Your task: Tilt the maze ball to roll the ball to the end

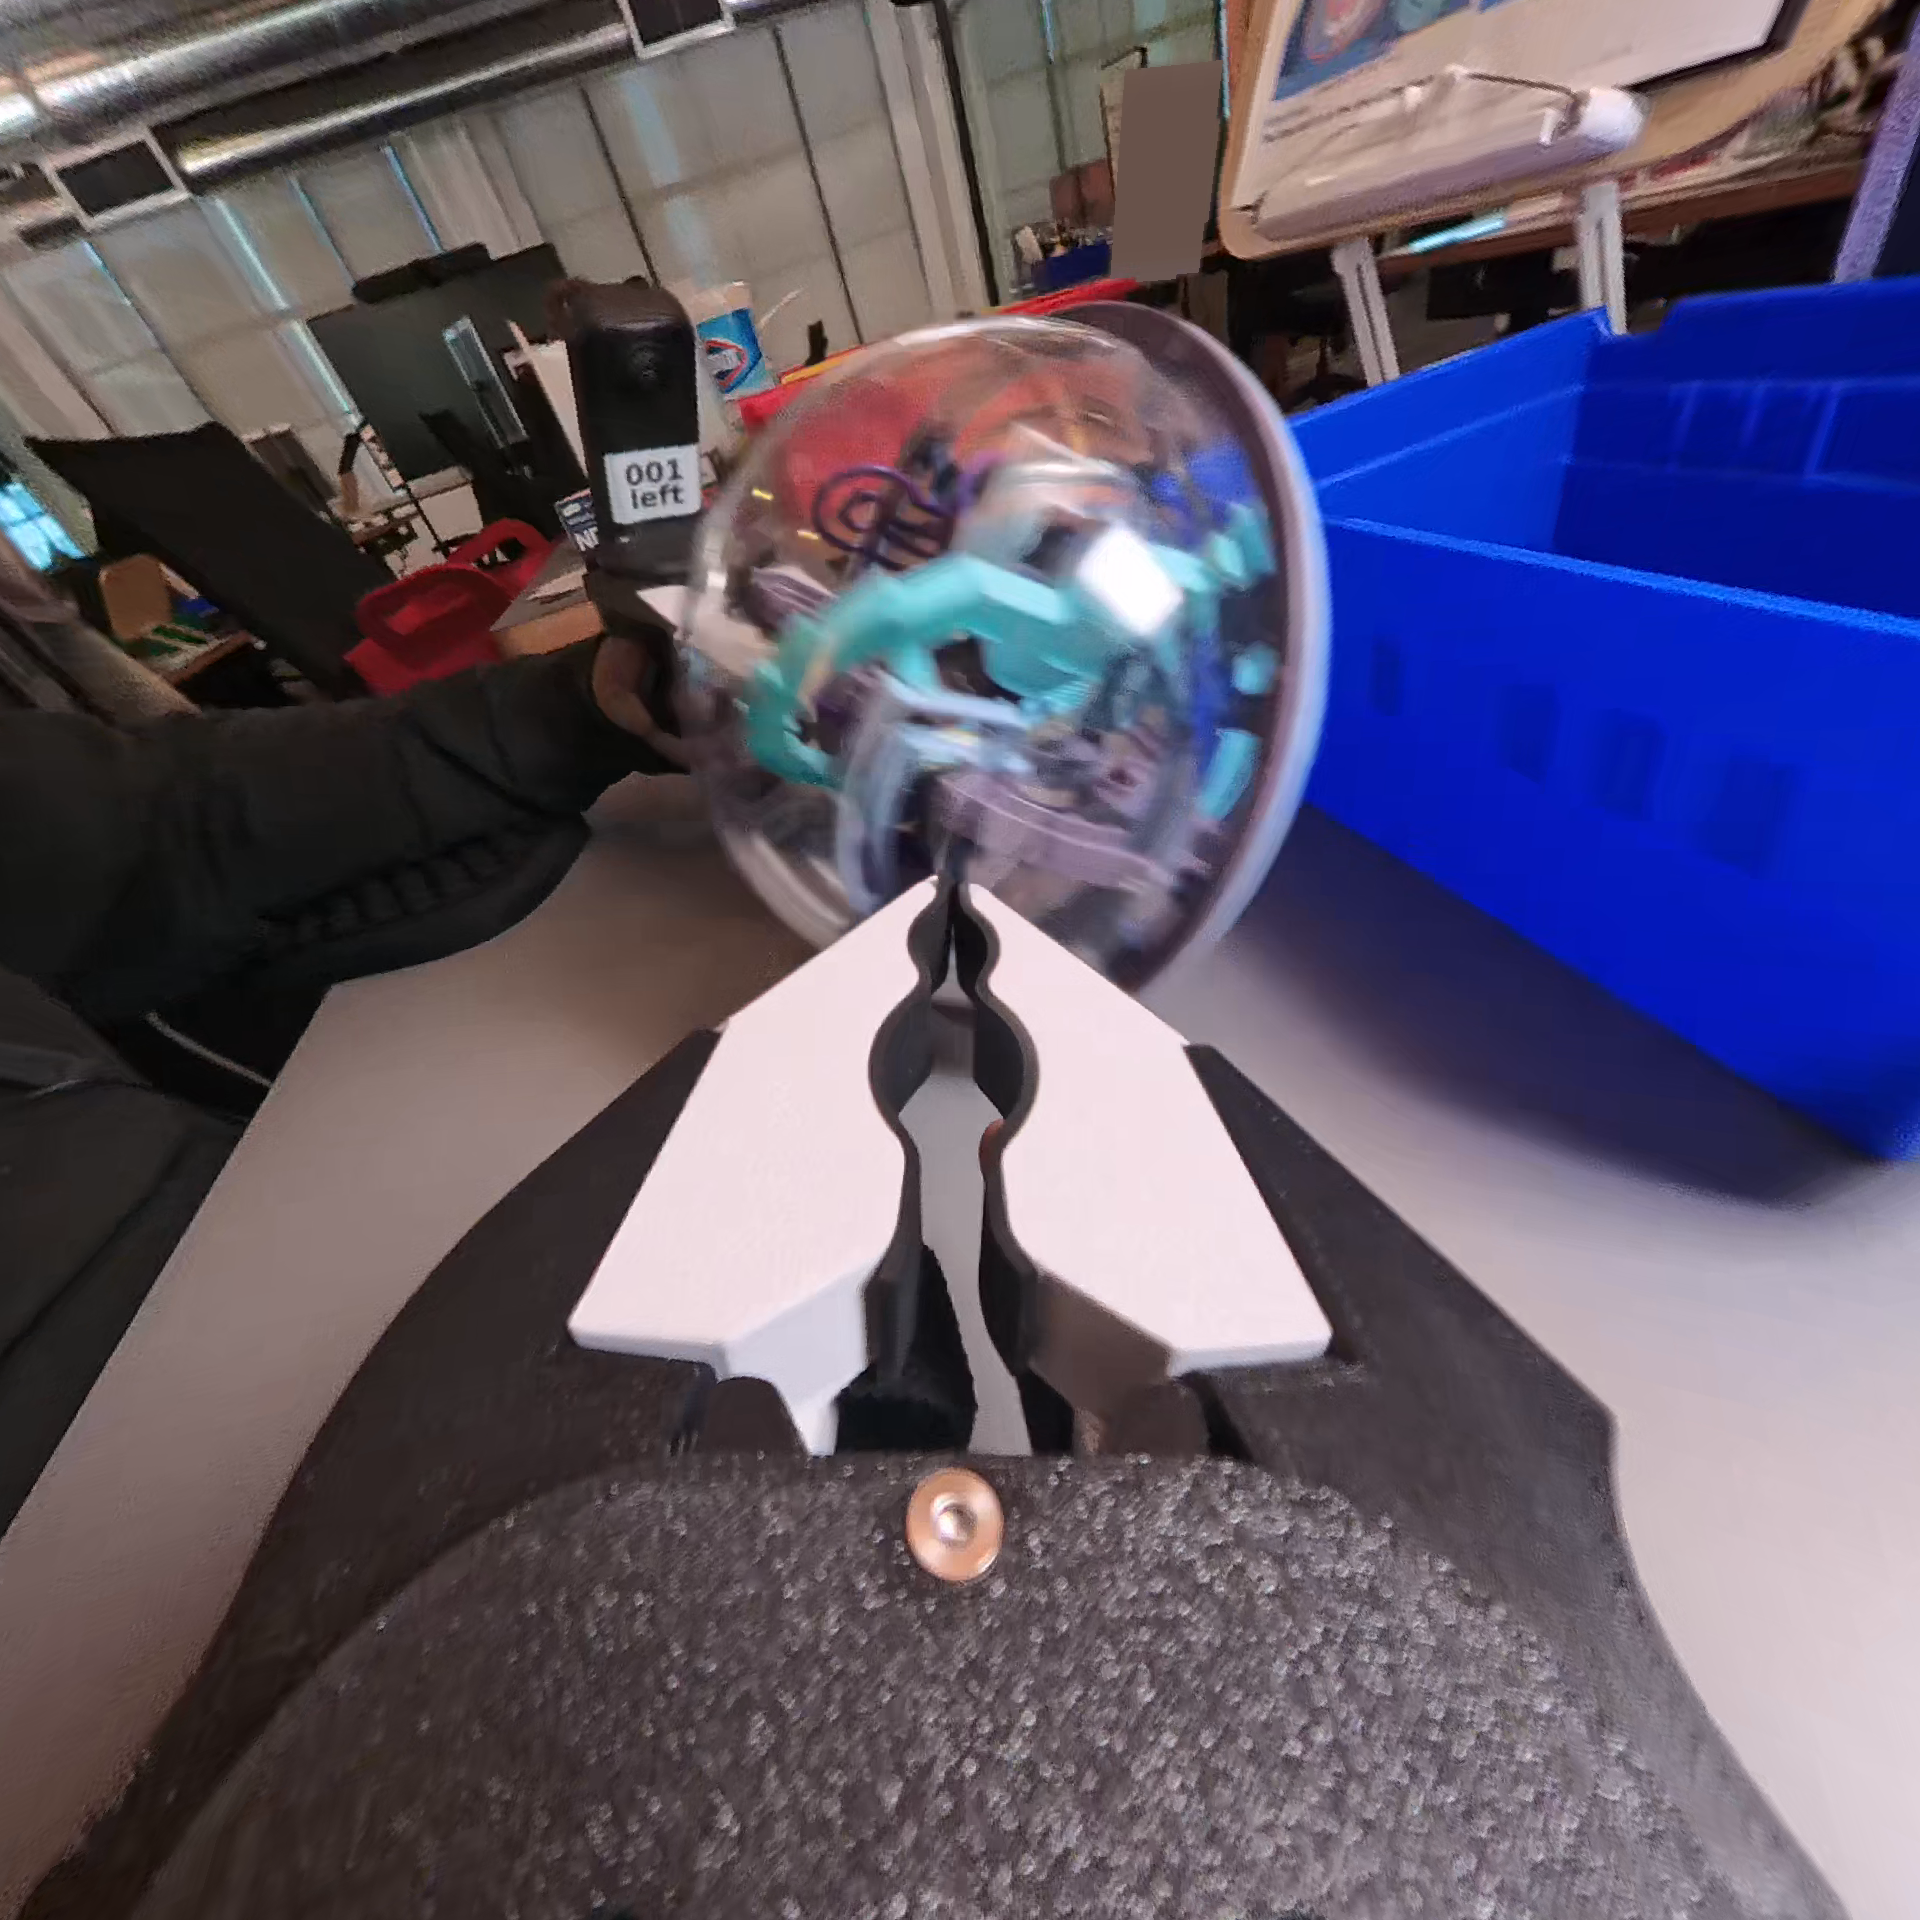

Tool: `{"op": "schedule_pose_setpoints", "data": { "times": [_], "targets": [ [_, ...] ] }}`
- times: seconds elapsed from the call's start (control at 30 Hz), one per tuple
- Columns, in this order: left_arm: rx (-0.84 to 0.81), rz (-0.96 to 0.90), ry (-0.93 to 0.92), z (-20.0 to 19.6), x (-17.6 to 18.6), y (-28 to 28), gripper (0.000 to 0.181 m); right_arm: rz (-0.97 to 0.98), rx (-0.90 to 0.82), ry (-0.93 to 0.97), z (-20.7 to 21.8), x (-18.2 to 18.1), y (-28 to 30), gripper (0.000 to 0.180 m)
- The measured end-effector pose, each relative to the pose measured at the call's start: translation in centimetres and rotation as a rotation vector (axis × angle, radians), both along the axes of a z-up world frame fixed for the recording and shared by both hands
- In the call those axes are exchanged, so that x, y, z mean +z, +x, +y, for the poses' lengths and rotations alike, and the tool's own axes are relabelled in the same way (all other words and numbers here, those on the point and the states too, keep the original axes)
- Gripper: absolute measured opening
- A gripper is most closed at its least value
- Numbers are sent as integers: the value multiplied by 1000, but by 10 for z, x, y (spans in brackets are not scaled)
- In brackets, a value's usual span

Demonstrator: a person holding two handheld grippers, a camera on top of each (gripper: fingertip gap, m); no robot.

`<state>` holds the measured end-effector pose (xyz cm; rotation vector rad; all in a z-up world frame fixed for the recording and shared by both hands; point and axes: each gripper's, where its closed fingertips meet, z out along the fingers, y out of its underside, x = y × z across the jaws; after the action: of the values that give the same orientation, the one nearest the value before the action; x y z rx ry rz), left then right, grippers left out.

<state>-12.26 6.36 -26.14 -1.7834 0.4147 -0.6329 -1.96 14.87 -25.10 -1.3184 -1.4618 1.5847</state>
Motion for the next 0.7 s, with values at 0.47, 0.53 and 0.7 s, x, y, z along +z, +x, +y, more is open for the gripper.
{"op": "schedule_pose_setpoints", "data": {
  "times": [0.47,0.53,0.7],
  "targets": [
    [114,-3,55,14,16,1,46,-41,35,167,-23,-5,-3,14],
    [160,-44,125,15,34,-4,59,-37,5,189,-19,-3,-4,18],
    [252,-9,157,20,38,-15,63,-42,2,208,-24,-4,-8,26]
  ]
}}
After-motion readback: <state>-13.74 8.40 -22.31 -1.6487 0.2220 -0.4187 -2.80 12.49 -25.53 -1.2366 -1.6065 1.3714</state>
